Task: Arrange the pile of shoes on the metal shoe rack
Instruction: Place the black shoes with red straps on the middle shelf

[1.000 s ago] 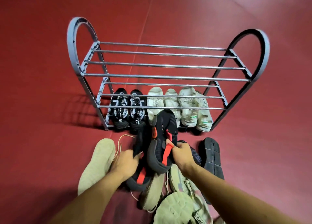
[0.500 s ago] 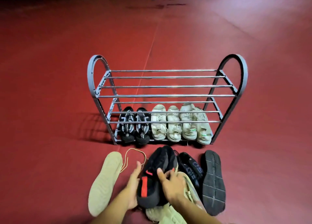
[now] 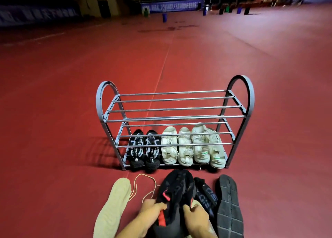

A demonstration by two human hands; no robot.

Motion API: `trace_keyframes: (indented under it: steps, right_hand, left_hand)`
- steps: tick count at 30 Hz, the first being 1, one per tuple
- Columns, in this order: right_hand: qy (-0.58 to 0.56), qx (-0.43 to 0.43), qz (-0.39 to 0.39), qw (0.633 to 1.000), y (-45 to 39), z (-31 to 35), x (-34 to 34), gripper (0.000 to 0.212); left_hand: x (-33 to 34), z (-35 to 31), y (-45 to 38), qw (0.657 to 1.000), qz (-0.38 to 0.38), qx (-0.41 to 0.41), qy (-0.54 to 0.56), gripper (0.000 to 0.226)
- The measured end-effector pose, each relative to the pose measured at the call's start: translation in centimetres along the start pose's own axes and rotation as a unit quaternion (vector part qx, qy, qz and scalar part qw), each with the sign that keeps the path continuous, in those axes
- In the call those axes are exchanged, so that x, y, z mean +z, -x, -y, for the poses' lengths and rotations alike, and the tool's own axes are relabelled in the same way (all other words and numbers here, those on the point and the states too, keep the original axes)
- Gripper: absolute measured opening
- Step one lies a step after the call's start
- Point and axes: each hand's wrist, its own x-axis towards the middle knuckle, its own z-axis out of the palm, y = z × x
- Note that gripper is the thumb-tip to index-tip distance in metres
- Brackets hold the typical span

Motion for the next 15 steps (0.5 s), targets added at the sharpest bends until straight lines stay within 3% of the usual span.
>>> trace_keyframes:
  steps: [3, 7, 12, 15]
  right_hand:
    - [-0.002, 0.026, -0.073, 0.997, 0.7, 0.1, -1.1, 0.020]
    - [-0.097, -0.051, -0.161, 0.981, 1.0, 2.5, -3.0, 0.031]
    - [-0.074, -0.170, -0.179, 0.966, -0.7, 7.7, -5.2, 0.042]
    - [-0.020, -0.226, -0.160, 0.961, -3.7, 10.1, -6.7, 0.041]
  left_hand:
    - [0.1, -2.5, 0.6, 0.995, 0.018, 0.098, 0.017, 0.013]
    - [-0.1, -6.1, 1.0, 0.976, -0.021, 0.206, 0.067, 0.033]
    - [-1.3, -9.3, -0.7, 0.960, -0.104, 0.233, 0.110, 0.020]
    - [-3.0, -10.9, -2.6, 0.957, -0.175, 0.178, 0.145, 0.042]
